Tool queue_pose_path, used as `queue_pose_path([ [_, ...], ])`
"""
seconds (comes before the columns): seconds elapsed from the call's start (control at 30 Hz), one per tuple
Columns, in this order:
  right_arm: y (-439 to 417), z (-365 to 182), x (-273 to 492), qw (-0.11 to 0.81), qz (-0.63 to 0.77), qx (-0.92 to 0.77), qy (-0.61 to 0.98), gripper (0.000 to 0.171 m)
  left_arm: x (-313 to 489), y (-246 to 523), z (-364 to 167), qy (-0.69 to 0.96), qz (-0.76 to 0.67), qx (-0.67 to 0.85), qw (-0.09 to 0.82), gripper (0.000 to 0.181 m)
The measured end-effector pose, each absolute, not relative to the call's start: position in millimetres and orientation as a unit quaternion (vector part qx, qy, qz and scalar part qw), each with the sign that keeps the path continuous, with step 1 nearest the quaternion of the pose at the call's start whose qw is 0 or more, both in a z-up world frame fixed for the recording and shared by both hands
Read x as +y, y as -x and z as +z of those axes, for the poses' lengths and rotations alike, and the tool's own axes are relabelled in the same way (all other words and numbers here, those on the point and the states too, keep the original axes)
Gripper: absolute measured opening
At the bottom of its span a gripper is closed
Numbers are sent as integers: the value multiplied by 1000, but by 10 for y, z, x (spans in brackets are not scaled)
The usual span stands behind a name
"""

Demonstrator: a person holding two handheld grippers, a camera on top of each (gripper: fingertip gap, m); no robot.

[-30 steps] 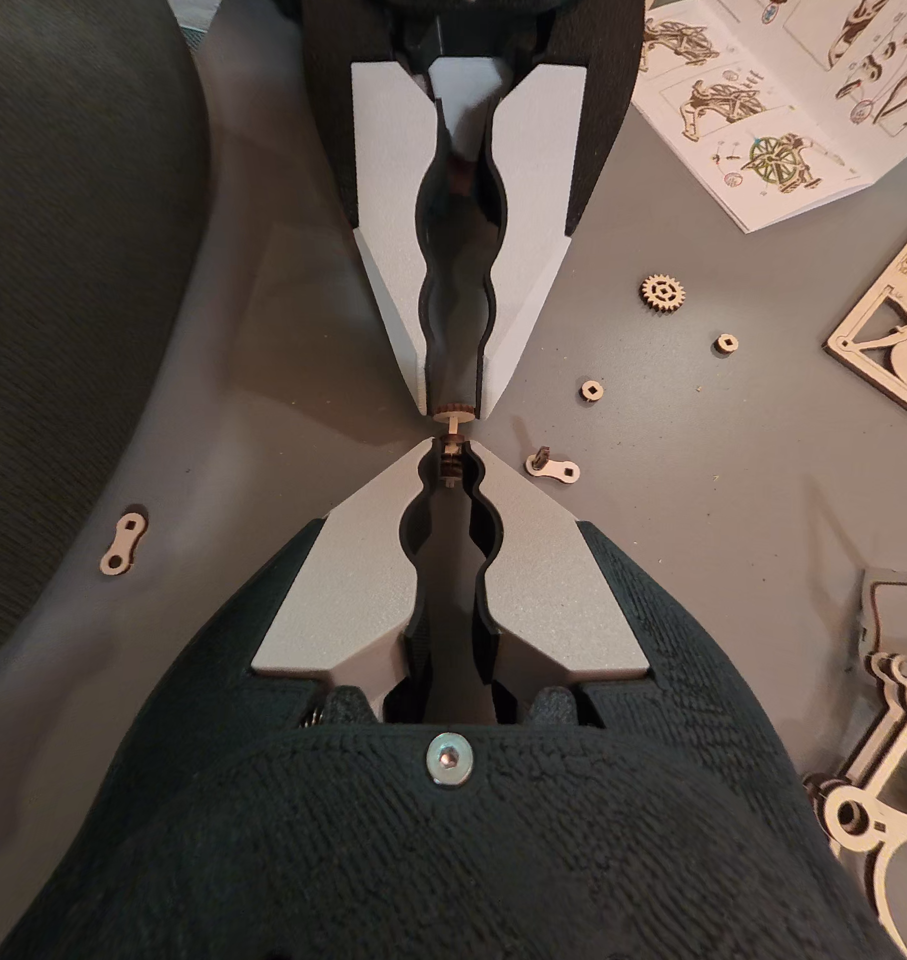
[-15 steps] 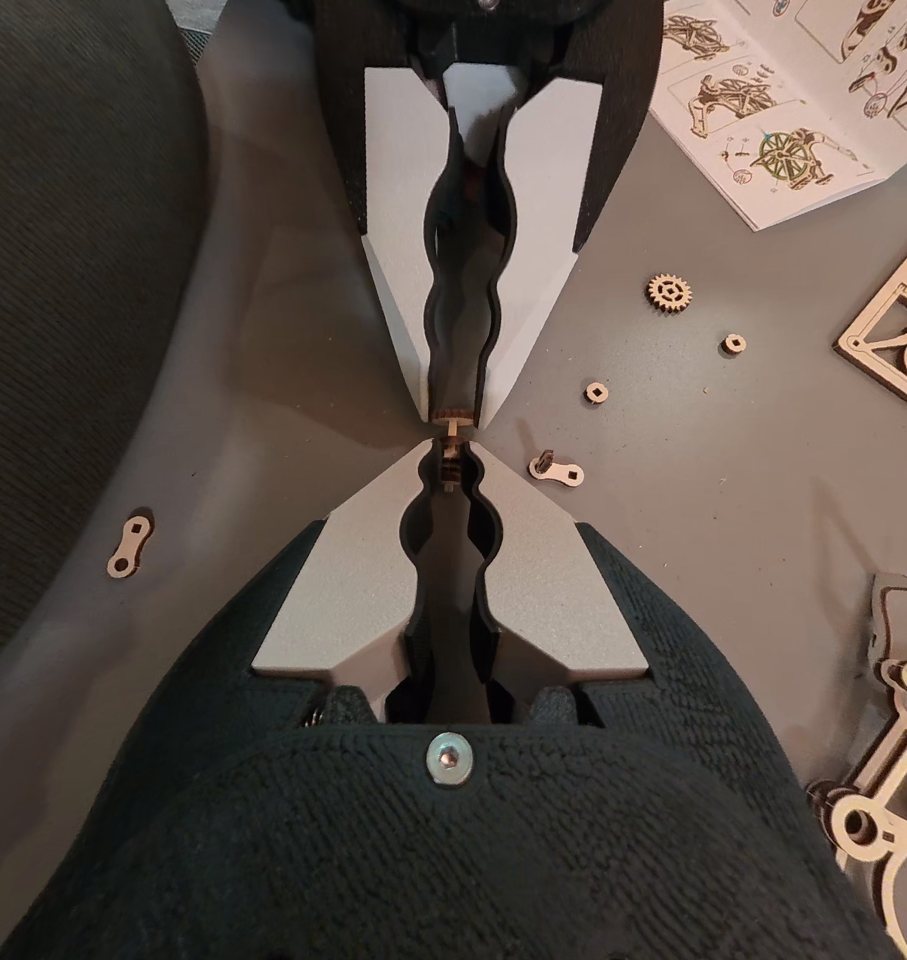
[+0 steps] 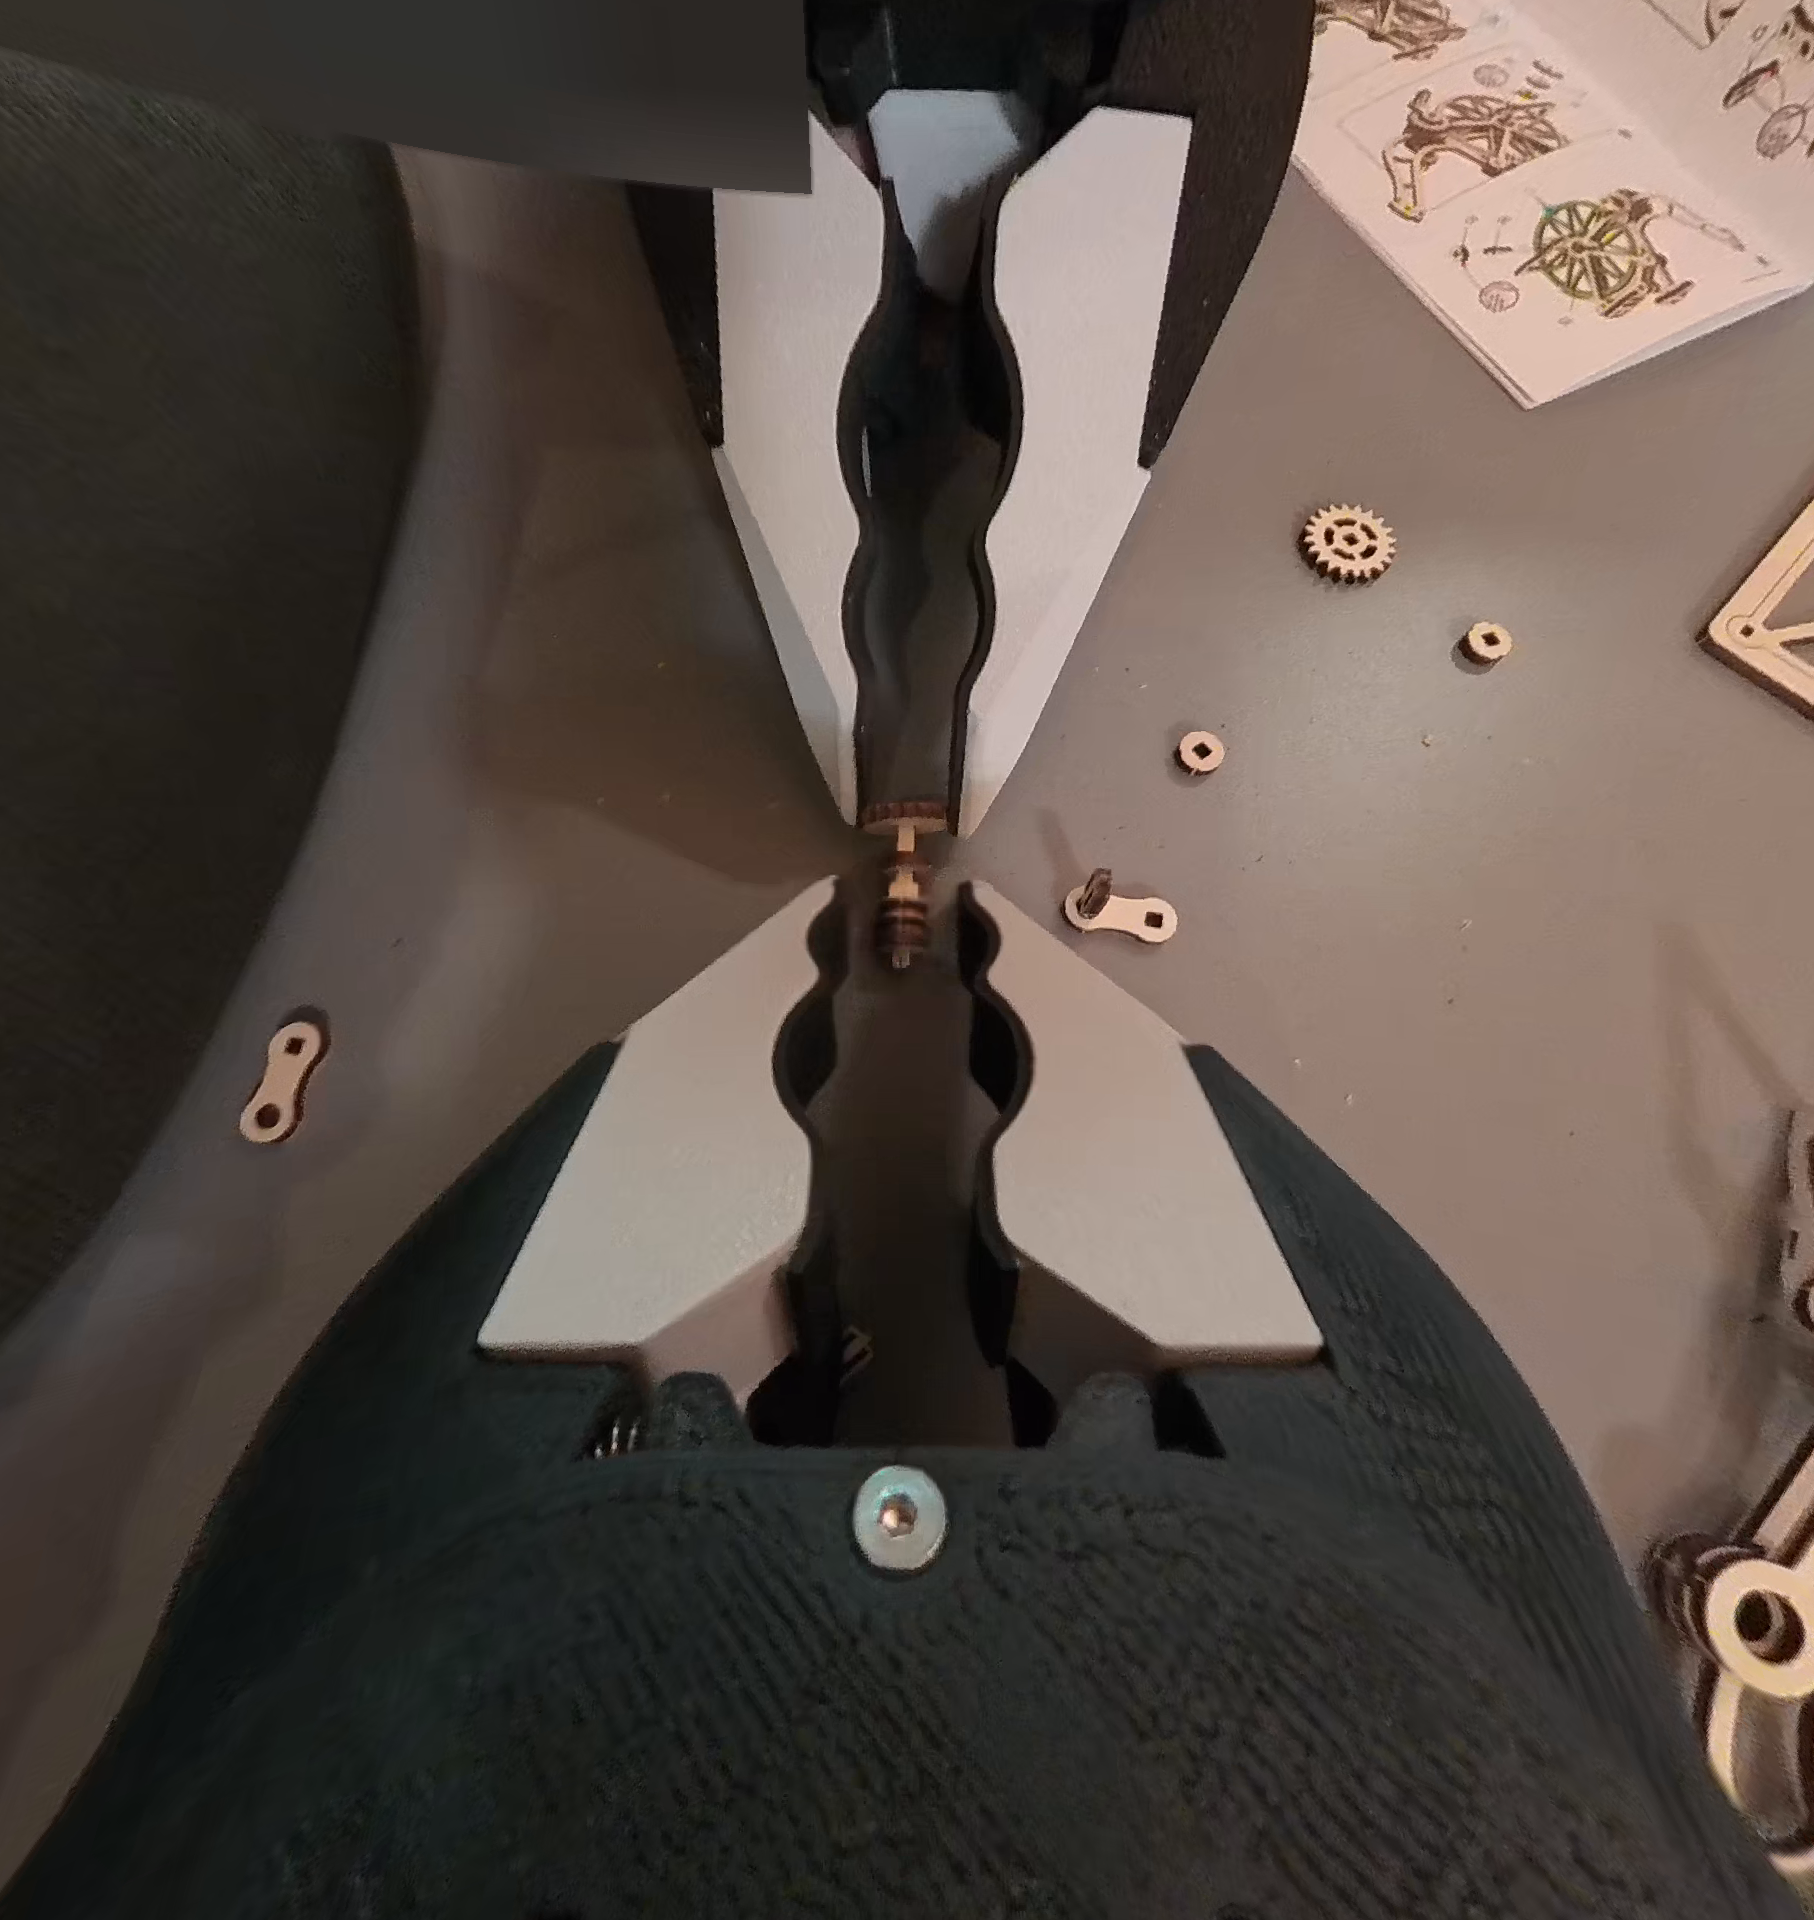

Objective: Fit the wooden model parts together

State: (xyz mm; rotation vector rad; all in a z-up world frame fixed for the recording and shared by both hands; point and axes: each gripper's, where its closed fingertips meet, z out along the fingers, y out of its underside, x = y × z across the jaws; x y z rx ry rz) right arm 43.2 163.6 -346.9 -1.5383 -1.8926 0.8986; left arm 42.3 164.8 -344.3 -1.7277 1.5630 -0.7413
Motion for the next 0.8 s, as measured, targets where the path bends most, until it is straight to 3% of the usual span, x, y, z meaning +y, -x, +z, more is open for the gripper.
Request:
queue_pose_path([
  [0.1, -489, -3463, 1630, 255, 344, -697, 575, 25, 1647, -423, -3443, 665, -286, 600, 340, 14],
  [0.27, -538, -3469, 1656, 256, 342, -698, 575, 7, 1646, -423, -3443, 665, -287, 600, 340, 14],
  [0.8, -586, -3471, 1664, 253, 343, -701, 571, 0, 1649, -421, -3444, 665, -286, 600, 341, 14],
])
